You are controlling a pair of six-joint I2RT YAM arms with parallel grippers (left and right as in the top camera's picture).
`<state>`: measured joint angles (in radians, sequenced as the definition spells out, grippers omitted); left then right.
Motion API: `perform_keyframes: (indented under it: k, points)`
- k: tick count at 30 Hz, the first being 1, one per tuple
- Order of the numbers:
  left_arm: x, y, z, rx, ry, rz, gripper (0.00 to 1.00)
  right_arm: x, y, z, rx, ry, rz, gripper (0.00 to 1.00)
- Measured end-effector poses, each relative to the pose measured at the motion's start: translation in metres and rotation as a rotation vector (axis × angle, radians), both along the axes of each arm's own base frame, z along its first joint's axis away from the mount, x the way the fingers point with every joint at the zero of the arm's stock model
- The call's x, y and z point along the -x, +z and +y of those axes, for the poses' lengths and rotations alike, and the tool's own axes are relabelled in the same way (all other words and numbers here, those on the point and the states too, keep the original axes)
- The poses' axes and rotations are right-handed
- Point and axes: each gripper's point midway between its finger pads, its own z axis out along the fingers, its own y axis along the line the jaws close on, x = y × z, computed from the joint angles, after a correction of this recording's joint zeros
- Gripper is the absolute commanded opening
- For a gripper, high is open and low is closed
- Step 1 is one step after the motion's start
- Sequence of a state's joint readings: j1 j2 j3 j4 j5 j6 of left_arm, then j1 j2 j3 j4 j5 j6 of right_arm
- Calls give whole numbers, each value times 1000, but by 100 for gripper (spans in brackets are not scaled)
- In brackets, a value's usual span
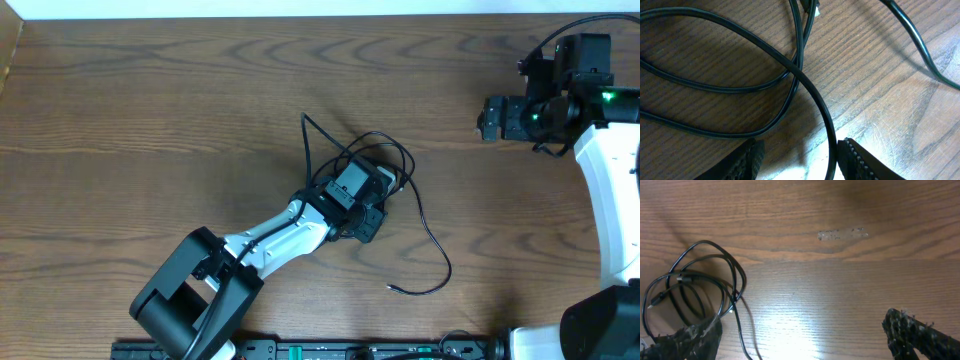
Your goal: Untangle cables
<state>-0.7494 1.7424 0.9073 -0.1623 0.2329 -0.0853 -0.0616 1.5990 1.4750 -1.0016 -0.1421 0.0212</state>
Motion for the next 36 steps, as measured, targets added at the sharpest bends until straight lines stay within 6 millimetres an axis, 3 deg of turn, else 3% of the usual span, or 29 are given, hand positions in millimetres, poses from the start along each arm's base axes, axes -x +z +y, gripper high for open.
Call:
perform_keyframes:
  k: [7, 24, 27, 28, 29, 36]
  points:
    - [1, -1, 1, -3, -1, 4, 64, 1, 0, 0, 0, 0, 3, 99]
    - [4, -3, 1, -8, -4, 19, 63, 2, 0, 3, -17, 8, 6, 99]
    - [5, -10, 2, -19, -2, 34, 44, 2, 0, 3, -17, 8, 6, 99]
    - [5, -11, 3, -21, -4, 34, 14, 2, 0, 3, -17, 8, 6, 99]
    - [6, -12, 3, -23, -1, 39, 8, 2, 0, 3, -18, 8, 6, 99]
    - [6, -12, 2, -10, 27, 57, 7, 2, 0, 3, -18, 8, 8, 99]
